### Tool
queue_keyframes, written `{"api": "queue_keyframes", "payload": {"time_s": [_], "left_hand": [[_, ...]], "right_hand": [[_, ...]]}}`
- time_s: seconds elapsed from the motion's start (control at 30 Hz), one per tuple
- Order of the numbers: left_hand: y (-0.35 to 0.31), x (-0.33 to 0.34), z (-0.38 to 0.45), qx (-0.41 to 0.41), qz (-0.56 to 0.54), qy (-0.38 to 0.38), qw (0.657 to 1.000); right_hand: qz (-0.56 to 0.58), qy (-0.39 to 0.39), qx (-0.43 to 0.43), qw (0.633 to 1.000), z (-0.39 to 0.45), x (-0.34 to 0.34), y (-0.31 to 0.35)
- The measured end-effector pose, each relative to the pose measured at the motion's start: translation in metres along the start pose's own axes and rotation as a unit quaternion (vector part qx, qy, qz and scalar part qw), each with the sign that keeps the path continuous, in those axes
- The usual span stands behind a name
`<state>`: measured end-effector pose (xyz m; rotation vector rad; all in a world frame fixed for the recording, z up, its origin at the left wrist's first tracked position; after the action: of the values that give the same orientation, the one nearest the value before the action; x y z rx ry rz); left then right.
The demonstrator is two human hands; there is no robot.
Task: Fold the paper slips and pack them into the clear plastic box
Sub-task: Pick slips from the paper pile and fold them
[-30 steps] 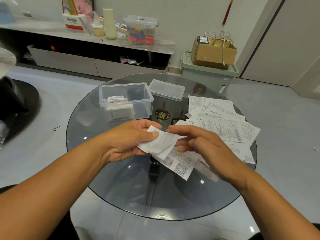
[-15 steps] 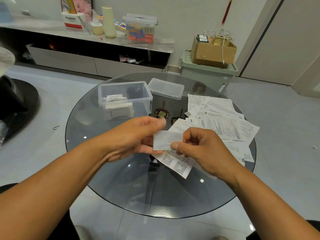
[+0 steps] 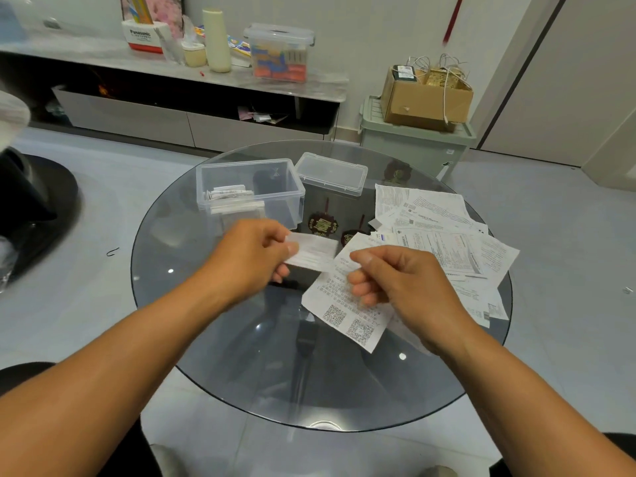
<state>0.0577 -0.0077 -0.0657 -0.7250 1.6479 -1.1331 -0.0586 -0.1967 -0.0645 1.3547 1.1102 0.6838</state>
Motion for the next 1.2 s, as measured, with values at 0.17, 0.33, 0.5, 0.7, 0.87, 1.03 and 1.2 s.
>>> {"api": "queue_keyframes", "payload": {"time_s": [0.17, 0.33, 0.5, 0.7, 0.87, 1.03, 1.2], "left_hand": [[0.012, -0.046, 0.014, 0.049, 0.295, -0.090, 0.950], [-0.017, -0.016, -0.007, 0.208, 0.453, -0.104, 0.861], [-0.004, 0.025, -0.017, 0.227, 0.488, -0.025, 0.842], [0.008, 0.014, 0.001, 0.156, 0.522, -0.013, 0.838], [-0.015, 0.024, -0.011, 0.290, 0.395, -0.003, 0.872], [-0.024, 0.063, -0.043, 0.263, 0.241, 0.208, 0.911], [-0.018, 0.060, -0.044, 0.199, 0.192, 0.255, 0.927]], "right_hand": [[-0.248, -0.011, -0.069, 0.966, 0.000, -0.023, 0.013], [-0.323, 0.108, -0.052, 0.939, -0.017, 0.004, 0.005], [-0.516, 0.188, -0.132, 0.826, -0.043, 0.033, 0.012], [-0.566, 0.169, -0.194, 0.783, -0.044, 0.046, 0.018], [-0.558, 0.162, -0.207, 0.787, -0.036, 0.039, 0.015], [-0.411, 0.112, -0.171, 0.888, -0.019, 0.011, 0.017], [-0.232, 0.103, -0.094, 0.963, -0.011, -0.005, 0.010]]}}
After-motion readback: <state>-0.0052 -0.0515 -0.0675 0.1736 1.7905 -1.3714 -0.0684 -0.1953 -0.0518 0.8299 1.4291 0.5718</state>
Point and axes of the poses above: each hand's wrist, its own z-axis towards the middle knuckle, its own x-axis out of the palm, y = z × x, the point moved 10 cm from there along z, towards the middle knuckle, and after that the axes turned 2 degrees about -y, right-handed, at the moved point
